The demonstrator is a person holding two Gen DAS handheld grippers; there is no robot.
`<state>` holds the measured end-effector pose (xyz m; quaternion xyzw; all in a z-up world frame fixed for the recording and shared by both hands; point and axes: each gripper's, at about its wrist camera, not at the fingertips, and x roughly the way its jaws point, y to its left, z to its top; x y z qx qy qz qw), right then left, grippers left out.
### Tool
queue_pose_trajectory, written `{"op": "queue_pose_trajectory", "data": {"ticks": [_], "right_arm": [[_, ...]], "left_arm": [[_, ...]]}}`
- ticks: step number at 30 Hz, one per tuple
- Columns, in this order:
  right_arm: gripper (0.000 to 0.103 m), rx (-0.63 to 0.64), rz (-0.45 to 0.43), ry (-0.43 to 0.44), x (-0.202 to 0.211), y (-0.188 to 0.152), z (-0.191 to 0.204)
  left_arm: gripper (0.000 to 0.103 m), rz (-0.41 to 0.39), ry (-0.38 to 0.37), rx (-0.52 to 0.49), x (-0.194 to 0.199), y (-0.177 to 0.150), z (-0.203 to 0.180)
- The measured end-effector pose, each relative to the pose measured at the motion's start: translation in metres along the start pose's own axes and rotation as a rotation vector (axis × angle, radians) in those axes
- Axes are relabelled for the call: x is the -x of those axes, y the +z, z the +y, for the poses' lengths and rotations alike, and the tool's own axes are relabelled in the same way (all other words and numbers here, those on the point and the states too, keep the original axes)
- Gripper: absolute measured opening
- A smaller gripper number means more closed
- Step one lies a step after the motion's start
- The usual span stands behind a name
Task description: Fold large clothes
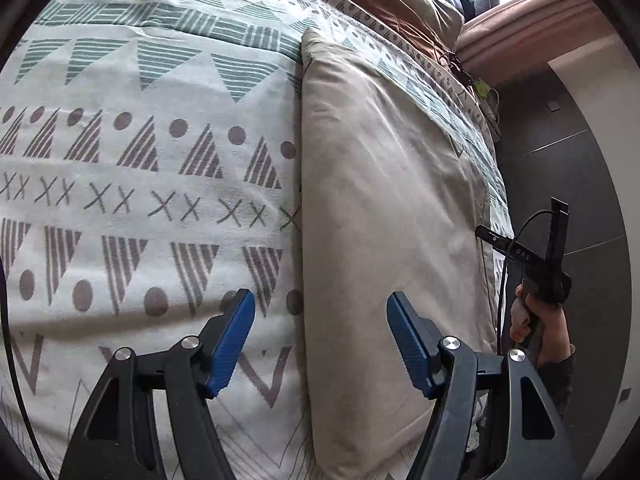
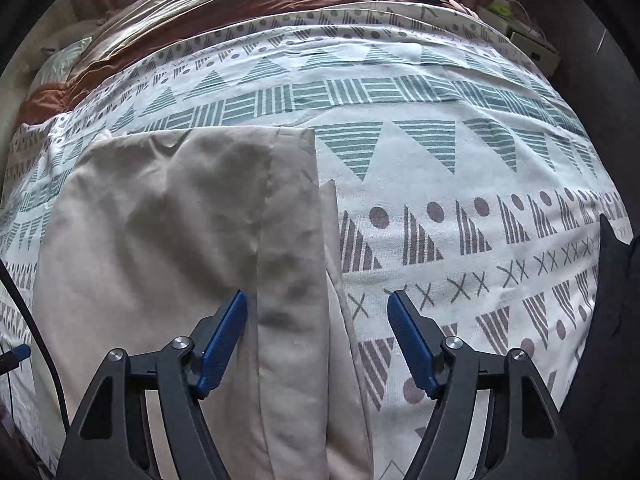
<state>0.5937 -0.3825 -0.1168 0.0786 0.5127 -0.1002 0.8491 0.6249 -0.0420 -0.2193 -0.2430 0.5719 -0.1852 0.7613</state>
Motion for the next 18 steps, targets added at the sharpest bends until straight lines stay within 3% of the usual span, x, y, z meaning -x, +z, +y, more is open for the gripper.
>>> {"op": "queue_pose_trajectory", "data": {"ticks": [5, 18], "right_arm": [[0.064, -0.011, 0.006, 0.026, -0.020, 0.010, -0.006], [0.064, -0.080, -0.008, 0.086, -0.064, 0.042, -0.028]], "left_arm": [[0.069, -0.005, 0.032, -0.005, -0.016, 0.020, -0.007], [0.069, -0.019, 0.086, -0.048, -0.050, 0.056, -0.019]]}}
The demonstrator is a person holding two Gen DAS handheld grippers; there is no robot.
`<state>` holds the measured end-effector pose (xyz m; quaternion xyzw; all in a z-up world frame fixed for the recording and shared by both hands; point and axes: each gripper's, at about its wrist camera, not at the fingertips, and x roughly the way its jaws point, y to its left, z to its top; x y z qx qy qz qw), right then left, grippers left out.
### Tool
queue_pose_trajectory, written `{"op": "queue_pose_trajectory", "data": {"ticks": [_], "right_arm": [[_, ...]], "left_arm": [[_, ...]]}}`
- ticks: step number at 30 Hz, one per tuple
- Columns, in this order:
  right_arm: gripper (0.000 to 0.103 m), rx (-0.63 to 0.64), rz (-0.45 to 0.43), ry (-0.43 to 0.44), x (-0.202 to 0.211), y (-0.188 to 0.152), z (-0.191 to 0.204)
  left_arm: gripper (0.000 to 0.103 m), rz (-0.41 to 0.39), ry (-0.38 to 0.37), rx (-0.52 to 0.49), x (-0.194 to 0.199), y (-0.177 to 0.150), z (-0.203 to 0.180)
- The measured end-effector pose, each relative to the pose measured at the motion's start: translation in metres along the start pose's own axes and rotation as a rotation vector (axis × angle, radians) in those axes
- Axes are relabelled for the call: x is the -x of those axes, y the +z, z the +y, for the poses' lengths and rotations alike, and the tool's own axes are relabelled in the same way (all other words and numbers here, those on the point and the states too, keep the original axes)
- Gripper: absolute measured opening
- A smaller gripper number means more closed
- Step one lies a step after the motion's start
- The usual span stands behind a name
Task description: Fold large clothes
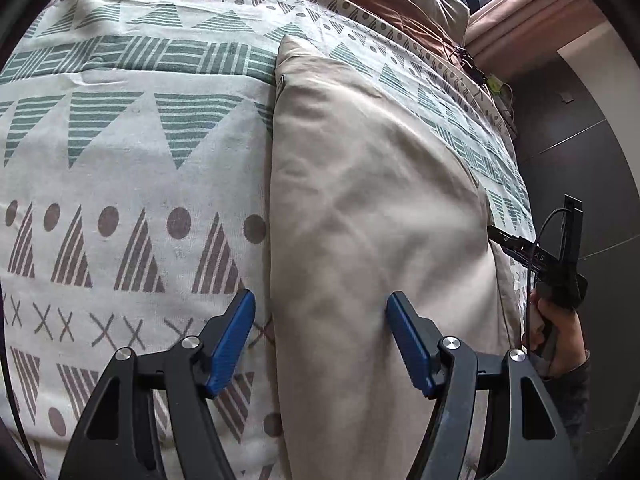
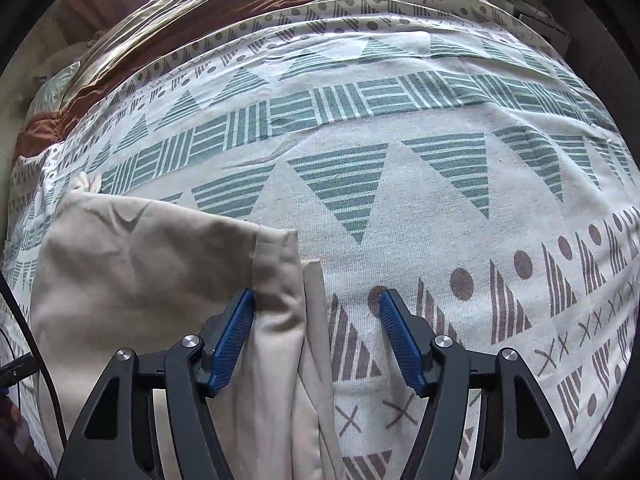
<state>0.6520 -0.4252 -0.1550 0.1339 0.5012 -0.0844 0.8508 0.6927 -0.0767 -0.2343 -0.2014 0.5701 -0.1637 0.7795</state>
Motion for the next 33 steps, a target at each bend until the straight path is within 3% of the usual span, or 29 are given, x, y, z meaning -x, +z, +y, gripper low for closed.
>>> {"op": "queue_pose_trajectory", "data": {"ticks": [4, 9, 17, 28, 33], "right_arm": [[0.064, -0.064, 0.014, 0.051, -0.002, 0.009, -0.010], [0.064, -0.142, 0.088, 0.291, -0.004, 0.004, -0.035], [0.064, -0.216, 0.163, 0.542, -0.020, -0.004, -0.068], [0.064, -0.315, 0.165, 0.688, -0.073, 0.020, -0.074], [0.062, -0.265, 0.163, 0.638, -0.080, 0.019, -0.057]], "left_arm": [[0.069, -0.005, 0.028, -0.008, -0.006, 0.009, -0.003], [0.066, -0.018, 0.042, -0.031, -0.007, 0.019, -0.010], [0.061, -0.042, 0.035, 0.003, -0.013, 0.031, -0.007], [0.060, -0.038, 0.051, -0.009, -0.030, 0.061, -0.008], [0.060, -0.034, 0.050, 0.028, -0.041, 0.080, -0.006]]}}
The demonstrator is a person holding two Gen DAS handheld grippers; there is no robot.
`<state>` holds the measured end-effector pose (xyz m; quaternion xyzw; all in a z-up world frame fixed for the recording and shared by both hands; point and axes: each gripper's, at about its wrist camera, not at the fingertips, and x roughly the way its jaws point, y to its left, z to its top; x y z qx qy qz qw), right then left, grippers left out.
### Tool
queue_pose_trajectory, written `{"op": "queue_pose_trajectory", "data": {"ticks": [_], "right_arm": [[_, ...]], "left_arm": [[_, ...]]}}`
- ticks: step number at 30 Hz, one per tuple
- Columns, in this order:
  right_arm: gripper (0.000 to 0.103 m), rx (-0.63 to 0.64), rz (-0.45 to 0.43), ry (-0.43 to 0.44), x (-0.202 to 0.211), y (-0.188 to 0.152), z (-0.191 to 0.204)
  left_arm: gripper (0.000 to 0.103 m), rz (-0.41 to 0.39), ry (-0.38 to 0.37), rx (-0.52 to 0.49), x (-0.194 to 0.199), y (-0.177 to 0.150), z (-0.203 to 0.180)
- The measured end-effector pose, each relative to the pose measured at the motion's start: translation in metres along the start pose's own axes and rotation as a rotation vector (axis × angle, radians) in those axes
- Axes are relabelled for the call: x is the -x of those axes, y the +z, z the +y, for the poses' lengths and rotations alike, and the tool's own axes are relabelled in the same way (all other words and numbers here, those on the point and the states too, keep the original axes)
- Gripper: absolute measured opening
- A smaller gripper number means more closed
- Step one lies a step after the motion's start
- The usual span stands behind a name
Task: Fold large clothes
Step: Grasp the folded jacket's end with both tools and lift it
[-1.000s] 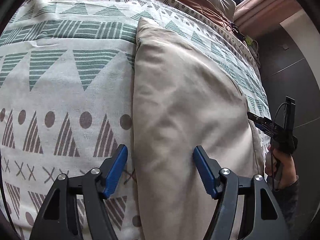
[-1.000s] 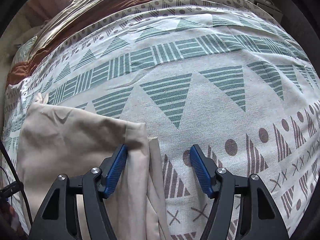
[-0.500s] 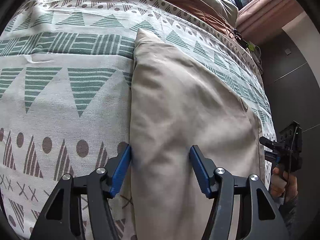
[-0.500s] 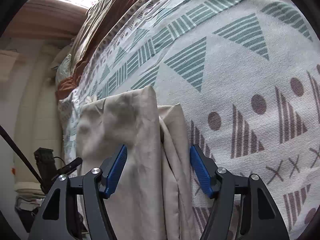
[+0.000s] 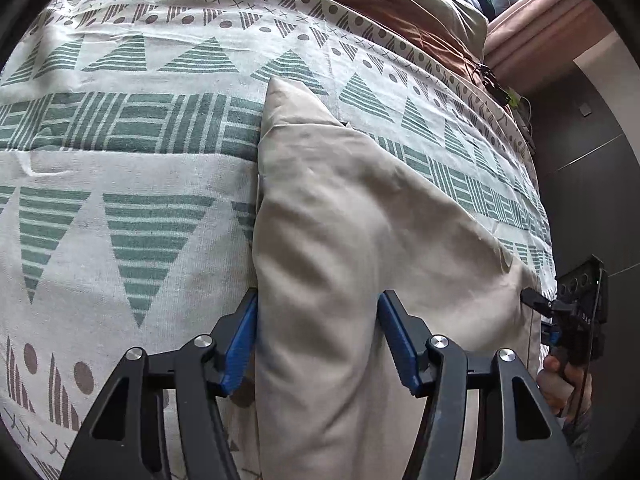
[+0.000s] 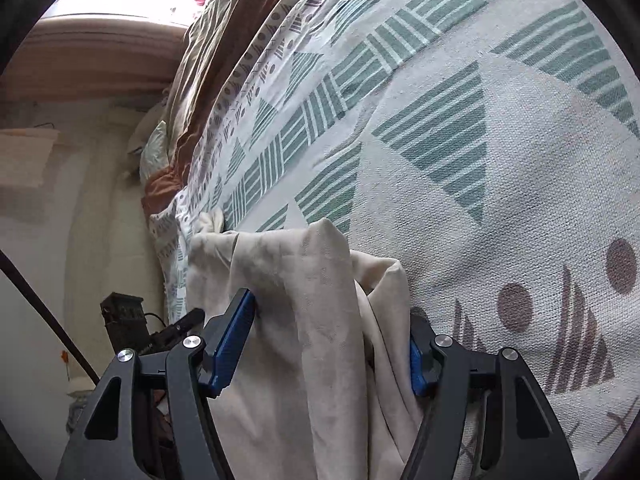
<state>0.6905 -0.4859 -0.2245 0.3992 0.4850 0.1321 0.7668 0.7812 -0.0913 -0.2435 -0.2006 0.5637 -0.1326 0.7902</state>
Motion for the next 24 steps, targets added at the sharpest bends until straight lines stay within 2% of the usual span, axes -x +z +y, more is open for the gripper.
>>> {"op": "queue_pose_trajectory", "data": {"ticks": [2, 3, 5, 7, 12, 17, 24], "right_arm": [[0.041, -0.018, -0.009, -0.017, 0.002, -0.003, -0.001], [0.038, -0.028, -0.017, -0.010, 0.003, -0.004, -0.003], [0.023, -0.036, -0.036, -0.003, 0.007, -0.011, 0.001], [0.016, 0.026, -0.054, -0.025, 0.012, -0.016, 0.020], [0.014, 0.115, -0.103, 0.003, 0.029, -0.036, 0.066], [0.012, 0.187, -0.145, 0.027, 0.055, -0.068, 0.084], [0.012, 0.263, -0.203, 0.069, 0.097, -0.115, 0.124]], "left_arm": [[0.060, 0.004, -0.005, 0.019, -0.004, 0.007, 0.001], [0.060, 0.005, -0.003, 0.023, -0.005, 0.009, 0.001], [0.055, 0.009, 0.012, 0.022, -0.007, 0.013, -0.001], [0.049, 0.010, 0.024, 0.028, -0.006, 0.014, -0.002], [0.030, -0.013, 0.033, 0.016, 0.005, 0.011, -0.007], [0.023, -0.070, 0.012, 0.000, 0.035, 0.007, -0.018], [0.019, -0.186, -0.042, -0.024, 0.109, -0.011, -0.032]]}}
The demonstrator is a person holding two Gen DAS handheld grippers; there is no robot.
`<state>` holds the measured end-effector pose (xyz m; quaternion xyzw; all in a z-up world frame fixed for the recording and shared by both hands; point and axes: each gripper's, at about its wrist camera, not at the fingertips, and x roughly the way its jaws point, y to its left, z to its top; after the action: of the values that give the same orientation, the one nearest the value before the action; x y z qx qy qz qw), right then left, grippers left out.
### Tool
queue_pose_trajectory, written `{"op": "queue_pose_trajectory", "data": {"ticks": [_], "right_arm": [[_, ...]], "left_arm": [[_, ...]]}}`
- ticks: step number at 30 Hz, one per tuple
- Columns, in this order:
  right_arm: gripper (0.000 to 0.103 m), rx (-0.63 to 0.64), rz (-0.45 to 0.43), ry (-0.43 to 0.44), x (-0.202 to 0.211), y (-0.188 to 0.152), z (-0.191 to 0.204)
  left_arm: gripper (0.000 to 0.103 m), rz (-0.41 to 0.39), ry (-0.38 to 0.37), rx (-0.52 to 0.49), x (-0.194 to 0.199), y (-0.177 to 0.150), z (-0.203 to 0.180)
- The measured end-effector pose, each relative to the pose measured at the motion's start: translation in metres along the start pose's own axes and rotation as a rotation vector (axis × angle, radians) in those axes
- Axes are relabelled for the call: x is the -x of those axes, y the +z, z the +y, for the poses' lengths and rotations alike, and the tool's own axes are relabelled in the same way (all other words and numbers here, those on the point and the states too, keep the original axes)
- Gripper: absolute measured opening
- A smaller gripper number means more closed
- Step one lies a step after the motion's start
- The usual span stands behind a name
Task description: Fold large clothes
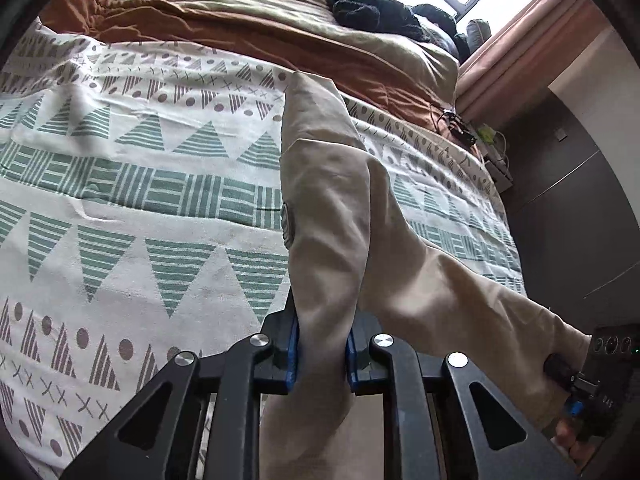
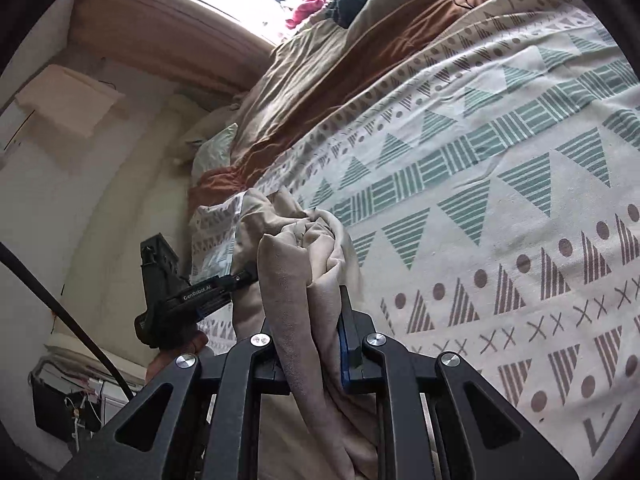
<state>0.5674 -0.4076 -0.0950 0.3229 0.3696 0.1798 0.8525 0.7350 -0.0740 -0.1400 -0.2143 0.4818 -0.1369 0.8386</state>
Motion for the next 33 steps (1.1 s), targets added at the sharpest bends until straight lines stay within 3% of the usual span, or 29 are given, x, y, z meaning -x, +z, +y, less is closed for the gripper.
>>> {"op": "queue_pose_trajectory", "data": {"ticks": [10, 19, 24, 33], "right_arm": [[0.012, 0.099, -0.091, 0.052, 0.073, -0.067, 0.074], [0.011, 0.186, -0.109, 0.089, 0.115, -0.100, 0.149], [0.011, 0.237, -0.071, 0.133, 0.111, -0.118, 0.200], [0.011, 0.306, 0.007, 0.260, 0.063, -0.144, 0.284]], "left_arm": [[0.017, -0.182, -0.096, -0.016, 0.131, -0.037, -0.011], [0.016, -0.304, -0.133, -0.018, 0.232, -0.054, 0.003], [0.016, -0.371, -0.127, 0.010, 0.289, -0.055, 0.032], [0.015, -0.455, -0.034, 0.056, 0.376, -0.059, 0.101]]}}
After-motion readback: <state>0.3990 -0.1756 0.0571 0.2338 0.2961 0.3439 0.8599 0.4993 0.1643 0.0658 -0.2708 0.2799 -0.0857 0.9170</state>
